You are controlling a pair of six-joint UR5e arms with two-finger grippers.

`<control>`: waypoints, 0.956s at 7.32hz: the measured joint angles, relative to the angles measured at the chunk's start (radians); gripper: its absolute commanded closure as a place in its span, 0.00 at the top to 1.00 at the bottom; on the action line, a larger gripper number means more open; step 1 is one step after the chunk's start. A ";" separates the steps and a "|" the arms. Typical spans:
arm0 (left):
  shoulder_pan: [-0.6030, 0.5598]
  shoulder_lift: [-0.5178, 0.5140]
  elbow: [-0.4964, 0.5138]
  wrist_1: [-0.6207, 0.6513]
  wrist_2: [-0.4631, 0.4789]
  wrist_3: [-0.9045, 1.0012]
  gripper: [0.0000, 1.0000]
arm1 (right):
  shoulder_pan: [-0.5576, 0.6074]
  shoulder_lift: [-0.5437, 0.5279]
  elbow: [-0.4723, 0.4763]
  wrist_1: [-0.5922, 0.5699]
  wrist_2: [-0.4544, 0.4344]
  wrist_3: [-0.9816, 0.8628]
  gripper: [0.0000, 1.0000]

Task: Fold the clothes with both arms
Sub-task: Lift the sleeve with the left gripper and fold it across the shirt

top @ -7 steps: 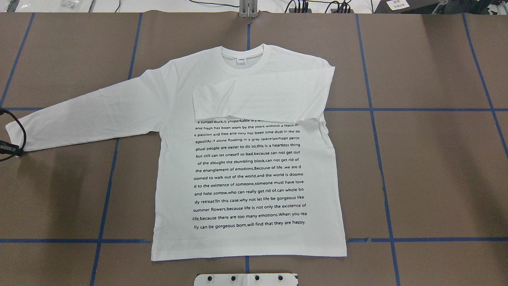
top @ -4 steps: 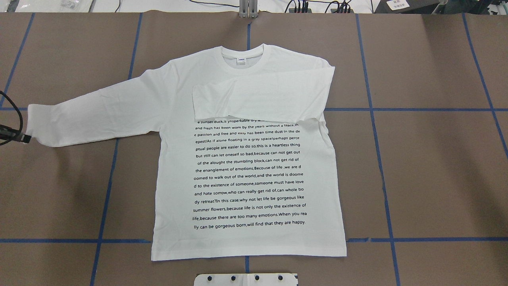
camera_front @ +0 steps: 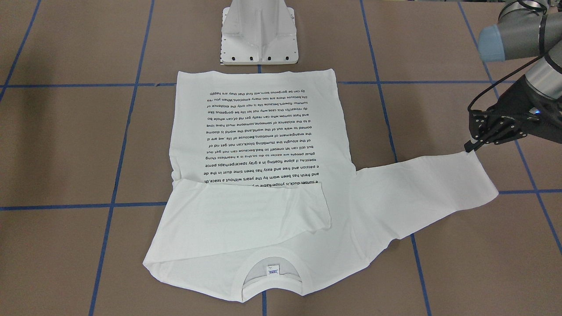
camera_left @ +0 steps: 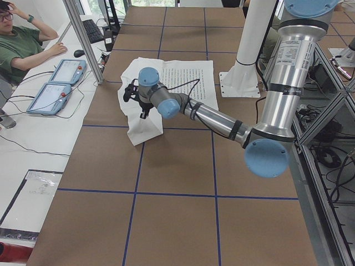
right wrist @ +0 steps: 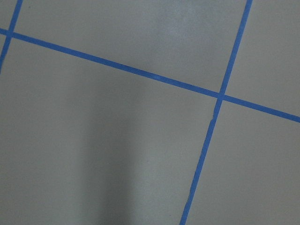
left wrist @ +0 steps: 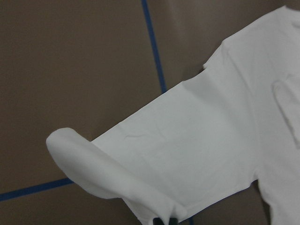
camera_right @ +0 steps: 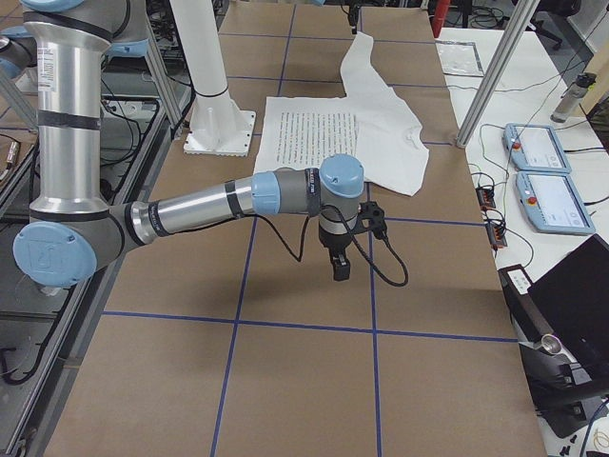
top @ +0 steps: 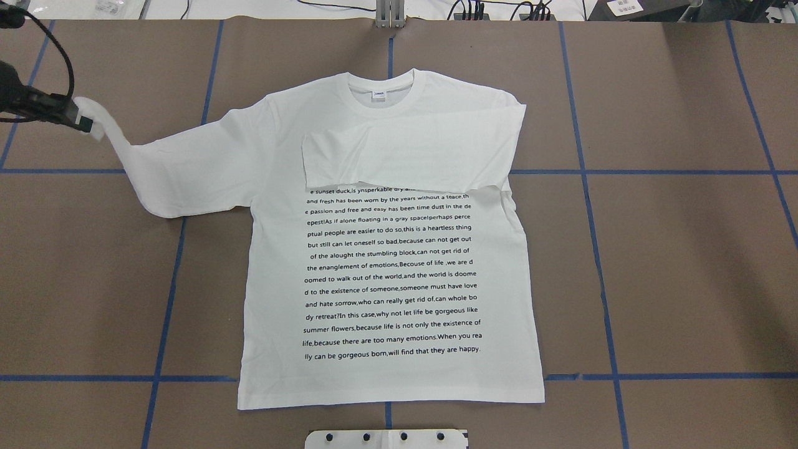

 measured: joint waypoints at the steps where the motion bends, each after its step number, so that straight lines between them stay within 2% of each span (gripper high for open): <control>1: 0.007 -0.100 -0.005 0.030 -0.003 -0.072 0.00 | 0.000 0.002 -0.001 -0.001 0.000 0.000 1.00; 4: 0.105 -0.320 0.010 0.042 0.022 -0.298 0.00 | 0.000 0.006 -0.004 -0.003 0.001 0.001 1.00; 7: 0.309 -0.485 0.081 0.040 0.209 -0.498 0.00 | 0.000 0.004 -0.005 -0.004 0.002 0.003 1.00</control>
